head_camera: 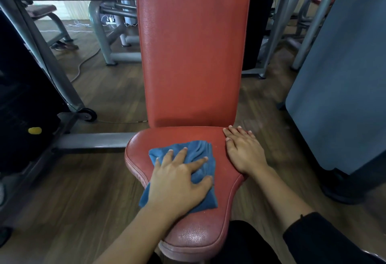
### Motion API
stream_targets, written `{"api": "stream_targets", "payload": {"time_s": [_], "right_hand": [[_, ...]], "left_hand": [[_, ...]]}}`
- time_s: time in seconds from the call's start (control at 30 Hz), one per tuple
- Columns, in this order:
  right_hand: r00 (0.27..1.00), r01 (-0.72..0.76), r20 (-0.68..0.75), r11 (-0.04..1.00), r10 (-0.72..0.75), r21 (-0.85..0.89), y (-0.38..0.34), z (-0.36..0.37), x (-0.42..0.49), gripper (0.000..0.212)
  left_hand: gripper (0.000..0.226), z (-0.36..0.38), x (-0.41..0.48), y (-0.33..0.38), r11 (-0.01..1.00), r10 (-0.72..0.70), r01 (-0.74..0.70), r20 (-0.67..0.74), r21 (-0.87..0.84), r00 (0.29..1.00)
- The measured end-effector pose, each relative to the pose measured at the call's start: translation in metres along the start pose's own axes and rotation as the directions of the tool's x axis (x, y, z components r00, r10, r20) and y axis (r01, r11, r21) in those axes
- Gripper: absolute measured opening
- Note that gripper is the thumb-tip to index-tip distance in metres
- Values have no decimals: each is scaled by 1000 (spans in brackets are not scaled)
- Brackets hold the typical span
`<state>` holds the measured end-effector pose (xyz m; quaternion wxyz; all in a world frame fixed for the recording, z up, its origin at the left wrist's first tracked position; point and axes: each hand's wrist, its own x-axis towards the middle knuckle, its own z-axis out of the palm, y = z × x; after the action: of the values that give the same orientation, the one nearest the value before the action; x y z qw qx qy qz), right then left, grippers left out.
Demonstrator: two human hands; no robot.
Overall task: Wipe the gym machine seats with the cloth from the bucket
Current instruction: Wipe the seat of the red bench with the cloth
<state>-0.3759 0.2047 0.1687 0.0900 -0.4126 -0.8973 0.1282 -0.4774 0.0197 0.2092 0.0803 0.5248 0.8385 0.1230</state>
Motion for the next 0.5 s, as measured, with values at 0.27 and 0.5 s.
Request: {"api": "stream_targets", "payload": {"time_s": [0.27, 0.5], "right_hand": [[1000, -12, 27, 1000, 13, -6, -1, 0, 2, 48], [999, -15, 28, 1000, 15, -14, 1, 0, 3, 47]], "left_hand": [[50, 1, -49, -16, 988, 105, -119, -132, -98, 986], [49, 5, -48, 24, 984, 171, -162, -118, 75, 978]]}}
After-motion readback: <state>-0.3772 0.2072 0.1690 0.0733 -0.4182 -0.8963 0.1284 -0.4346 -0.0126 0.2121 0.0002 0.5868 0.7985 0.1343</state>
